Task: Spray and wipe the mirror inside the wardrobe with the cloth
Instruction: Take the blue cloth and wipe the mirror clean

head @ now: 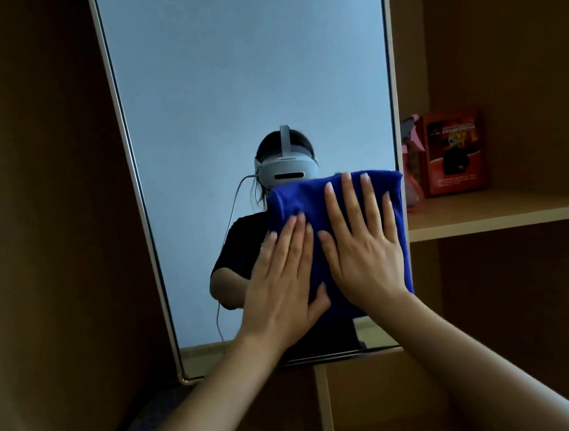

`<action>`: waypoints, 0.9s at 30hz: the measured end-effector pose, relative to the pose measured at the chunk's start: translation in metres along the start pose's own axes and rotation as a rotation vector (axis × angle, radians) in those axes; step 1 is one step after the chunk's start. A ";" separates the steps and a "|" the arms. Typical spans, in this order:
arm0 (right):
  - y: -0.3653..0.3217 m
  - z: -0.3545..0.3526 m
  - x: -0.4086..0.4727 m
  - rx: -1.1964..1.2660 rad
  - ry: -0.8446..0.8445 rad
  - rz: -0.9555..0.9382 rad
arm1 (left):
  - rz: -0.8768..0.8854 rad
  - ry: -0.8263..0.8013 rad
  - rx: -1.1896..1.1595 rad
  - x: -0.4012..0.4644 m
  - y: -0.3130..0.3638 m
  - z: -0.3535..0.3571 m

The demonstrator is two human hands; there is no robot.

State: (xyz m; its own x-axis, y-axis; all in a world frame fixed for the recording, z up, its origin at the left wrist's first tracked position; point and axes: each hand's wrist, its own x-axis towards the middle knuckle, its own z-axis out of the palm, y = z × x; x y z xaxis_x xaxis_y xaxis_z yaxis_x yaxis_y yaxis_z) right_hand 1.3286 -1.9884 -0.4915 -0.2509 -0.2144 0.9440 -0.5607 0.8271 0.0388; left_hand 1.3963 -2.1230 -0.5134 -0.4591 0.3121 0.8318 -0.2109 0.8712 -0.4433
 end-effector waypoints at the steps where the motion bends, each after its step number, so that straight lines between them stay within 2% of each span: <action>1: 0.001 -0.005 0.014 0.000 0.010 -0.007 | 0.013 0.021 0.021 0.016 -0.008 -0.006; 8: 0.007 -0.039 0.119 -0.037 0.092 -0.024 | -0.017 0.148 0.062 0.117 -0.059 -0.042; 12: 0.009 -0.034 0.103 -0.023 0.106 -0.011 | 0.081 0.132 0.021 0.110 -0.052 -0.037; 19: 0.010 -0.015 0.048 -0.046 0.066 -0.054 | 0.104 0.032 0.017 0.059 -0.028 -0.020; 23: 0.011 -0.027 0.085 -0.021 0.084 -0.080 | 0.085 0.037 -0.037 0.088 -0.045 -0.035; 27: 0.003 -0.037 0.130 0.004 0.134 0.010 | 0.010 0.058 0.051 0.129 -0.072 -0.052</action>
State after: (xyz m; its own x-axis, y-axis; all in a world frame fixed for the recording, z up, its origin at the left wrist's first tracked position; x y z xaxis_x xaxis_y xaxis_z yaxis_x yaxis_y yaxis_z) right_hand 1.3233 -1.9943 -0.3570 -0.1487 -0.1347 0.9797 -0.5619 0.8267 0.0284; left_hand 1.3971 -2.1260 -0.3570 -0.4106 0.3439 0.8445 -0.2510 0.8477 -0.4673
